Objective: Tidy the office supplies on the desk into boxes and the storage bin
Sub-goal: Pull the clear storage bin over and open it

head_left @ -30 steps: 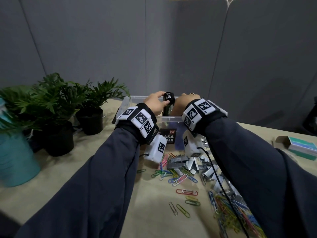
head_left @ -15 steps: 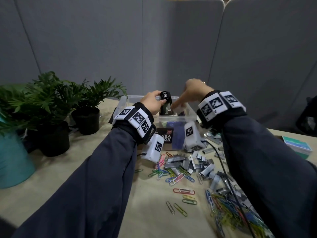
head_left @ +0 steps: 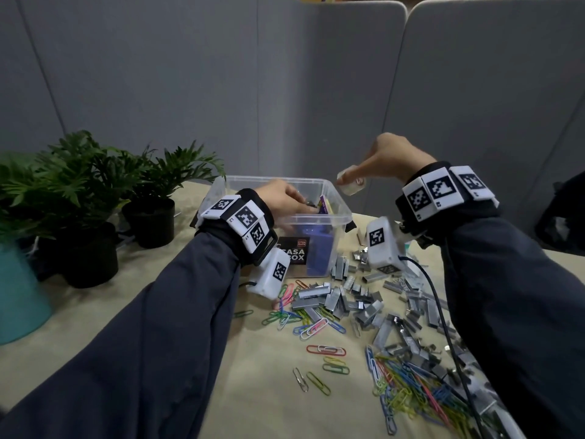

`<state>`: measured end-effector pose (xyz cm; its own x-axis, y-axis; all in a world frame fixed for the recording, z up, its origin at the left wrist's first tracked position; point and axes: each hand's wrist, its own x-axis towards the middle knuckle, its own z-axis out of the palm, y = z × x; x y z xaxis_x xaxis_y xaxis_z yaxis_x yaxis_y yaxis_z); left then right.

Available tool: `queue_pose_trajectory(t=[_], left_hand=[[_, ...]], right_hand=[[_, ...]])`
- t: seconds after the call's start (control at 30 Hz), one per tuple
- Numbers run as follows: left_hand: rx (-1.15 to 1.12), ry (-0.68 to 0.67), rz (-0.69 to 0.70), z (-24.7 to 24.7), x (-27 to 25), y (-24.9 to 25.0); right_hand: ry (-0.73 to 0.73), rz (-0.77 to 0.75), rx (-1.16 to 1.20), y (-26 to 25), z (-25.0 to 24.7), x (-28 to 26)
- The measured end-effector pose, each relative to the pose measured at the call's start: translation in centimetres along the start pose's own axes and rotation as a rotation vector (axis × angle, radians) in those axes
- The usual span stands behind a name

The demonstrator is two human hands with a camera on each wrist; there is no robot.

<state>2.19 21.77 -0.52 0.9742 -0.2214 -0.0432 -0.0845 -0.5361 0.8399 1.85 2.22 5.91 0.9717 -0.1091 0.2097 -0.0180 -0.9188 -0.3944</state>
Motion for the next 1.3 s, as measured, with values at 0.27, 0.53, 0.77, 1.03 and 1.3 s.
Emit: queue_pose_trajectory(t=[0.27, 0.53, 0.77, 1.03, 1.3], left_hand=[[-0.077, -0.021, -0.079, 0.6, -0.9, 0.7], [0.18, -0.02, -0.053, 0.3, -0.1, 0.7], [0.14, 0.022, 0.106, 0.9, 1.0, -0.2], [-0.167, -0.039, 0.004, -1.2, 2.3, 0.6], [0.116, 0.132, 0.163, -0.4, 3.5, 0.6]], right_hand=[[0.003, -0.024, 0.056, 0.0, 1.7, -0.2], [0.072, -0.033, 0.098, 0.3, 2.1, -0.2], [0.133, -0.031, 0.136, 0.6, 2.8, 0.2], [0.247, -0.011, 0.237, 1.2, 3.3, 0.4], [0.254, 0.021, 0.246, 0.9, 3.6, 0.8]])
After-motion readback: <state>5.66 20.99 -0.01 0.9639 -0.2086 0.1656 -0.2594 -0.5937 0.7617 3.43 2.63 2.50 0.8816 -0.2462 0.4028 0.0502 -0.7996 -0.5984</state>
